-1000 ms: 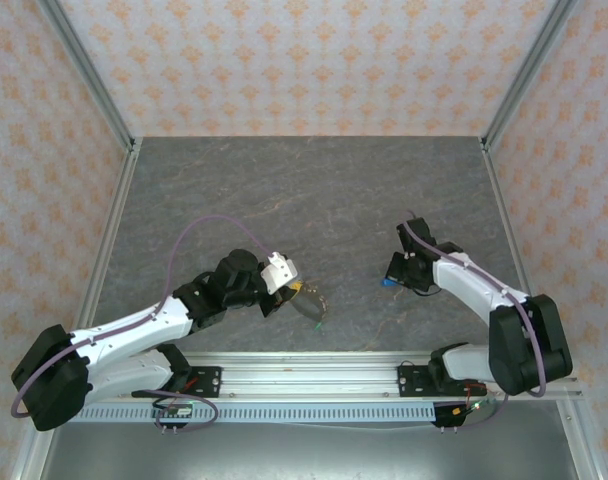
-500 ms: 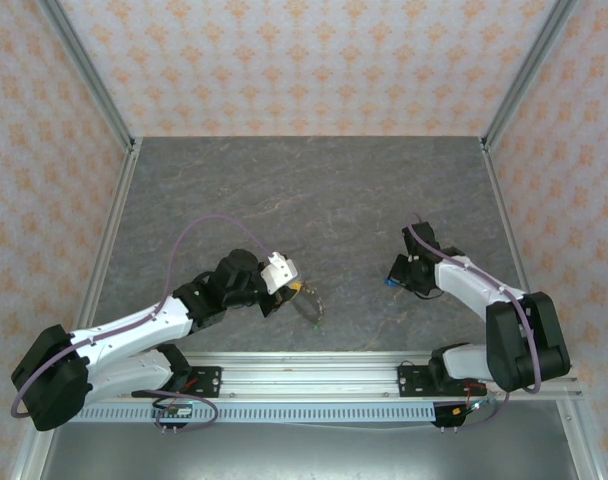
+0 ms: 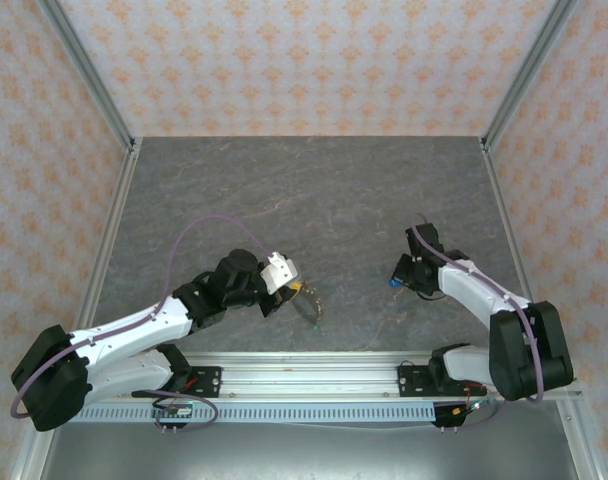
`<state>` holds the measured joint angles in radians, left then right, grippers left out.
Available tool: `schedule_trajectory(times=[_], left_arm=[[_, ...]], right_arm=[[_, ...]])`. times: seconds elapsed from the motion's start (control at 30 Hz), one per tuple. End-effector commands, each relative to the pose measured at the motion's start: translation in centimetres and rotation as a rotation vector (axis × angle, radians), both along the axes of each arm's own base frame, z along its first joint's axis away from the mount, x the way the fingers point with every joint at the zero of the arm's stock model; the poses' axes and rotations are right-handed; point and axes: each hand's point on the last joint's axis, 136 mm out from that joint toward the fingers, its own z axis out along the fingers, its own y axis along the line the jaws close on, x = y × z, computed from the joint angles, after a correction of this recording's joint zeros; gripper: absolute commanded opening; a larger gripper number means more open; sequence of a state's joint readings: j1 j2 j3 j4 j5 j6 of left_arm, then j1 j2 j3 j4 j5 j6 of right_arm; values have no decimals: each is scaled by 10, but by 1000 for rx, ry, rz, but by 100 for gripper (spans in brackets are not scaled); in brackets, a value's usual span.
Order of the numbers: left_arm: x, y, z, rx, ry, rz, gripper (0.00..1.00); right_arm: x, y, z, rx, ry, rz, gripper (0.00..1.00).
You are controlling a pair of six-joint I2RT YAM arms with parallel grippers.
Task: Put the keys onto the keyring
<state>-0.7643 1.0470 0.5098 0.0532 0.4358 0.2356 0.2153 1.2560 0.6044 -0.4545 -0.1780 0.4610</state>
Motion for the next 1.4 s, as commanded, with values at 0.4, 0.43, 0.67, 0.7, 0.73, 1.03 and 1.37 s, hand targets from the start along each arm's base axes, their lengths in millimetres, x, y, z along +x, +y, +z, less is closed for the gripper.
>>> schedule_trajectory(times=[0.4,0.43,0.67,0.7,0.73,1.03,1.37], left_arm=[[0,1,7,-9,-7,9,0],[0,1,7,-9,-9,9,0],[1,0,8,-9,-7,9,0],[1,0,8,-10,-9,9,0],[1,-1,8,-9,-7,8,0],[0,0,9,-9,-8,9,0],[1,0,7,-5,-7,8,0]], right_arm=[[-13,-24,-16,-70,53,-71,11],[-12,-23,-16,-66,50,-65,12],[-6,-22,-3,-55,3,-61,21],[-6,-22,-2,-58,-5,-63,23],[-5,-24,-1,-64,-13,-65,24],[0,-16,-14,-27,17,-45,27],[-1,-13,-14,-16,14,-24,18]])
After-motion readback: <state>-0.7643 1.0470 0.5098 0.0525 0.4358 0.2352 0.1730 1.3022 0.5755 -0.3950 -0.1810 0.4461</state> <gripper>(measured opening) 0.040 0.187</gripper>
